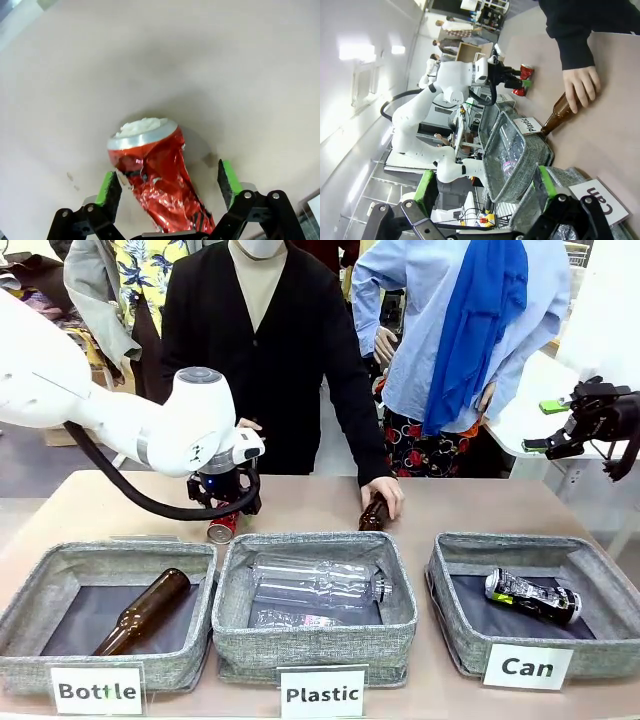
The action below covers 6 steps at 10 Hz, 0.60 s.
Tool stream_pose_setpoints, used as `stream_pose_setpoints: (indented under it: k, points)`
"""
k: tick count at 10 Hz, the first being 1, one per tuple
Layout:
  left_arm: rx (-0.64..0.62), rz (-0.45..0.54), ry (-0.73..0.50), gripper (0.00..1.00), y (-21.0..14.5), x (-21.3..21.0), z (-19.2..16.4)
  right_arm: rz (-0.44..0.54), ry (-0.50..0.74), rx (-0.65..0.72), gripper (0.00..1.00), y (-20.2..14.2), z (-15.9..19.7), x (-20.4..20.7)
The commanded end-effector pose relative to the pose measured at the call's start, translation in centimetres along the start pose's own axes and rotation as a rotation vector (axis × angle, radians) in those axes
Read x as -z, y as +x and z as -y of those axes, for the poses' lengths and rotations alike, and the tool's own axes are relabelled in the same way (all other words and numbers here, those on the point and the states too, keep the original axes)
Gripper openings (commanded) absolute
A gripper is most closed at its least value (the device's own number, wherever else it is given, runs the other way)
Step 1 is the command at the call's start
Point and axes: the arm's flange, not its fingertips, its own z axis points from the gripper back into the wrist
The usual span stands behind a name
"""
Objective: Sort the can waste into the basket.
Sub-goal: Pick up the can waste from the table and place it in the right Fabric basket.
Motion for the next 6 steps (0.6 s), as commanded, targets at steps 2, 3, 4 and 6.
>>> stream_pose_setpoints:
  k: [2, 3, 4, 6]
  points:
    - [-0.018, -0.007, -0.019, 0.42, 1.0, -0.2, -0.1, -0.009, 0.007, -0.014, 1.0, 0.1, -0.2, -0.1]
    - [-0.042, -0.006, -0.023, 0.0, 1.1, -0.2, -0.4, -0.009, 0.007, -0.014, 1.0, 0.1, -0.2, -0.1]
    - [-0.055, -0.015, -0.024, 0.0, 1.1, -0.1, -0.6, -0.009, 0.007, -0.014, 1.0, 0.1, -0.2, -0.1]
    - [-0.091, -0.013, -0.021, 0.15, 1.0, -0.3, -1.2, -0.009, 0.007, -0.014, 1.0, 0.1, -0.2, -0.1]
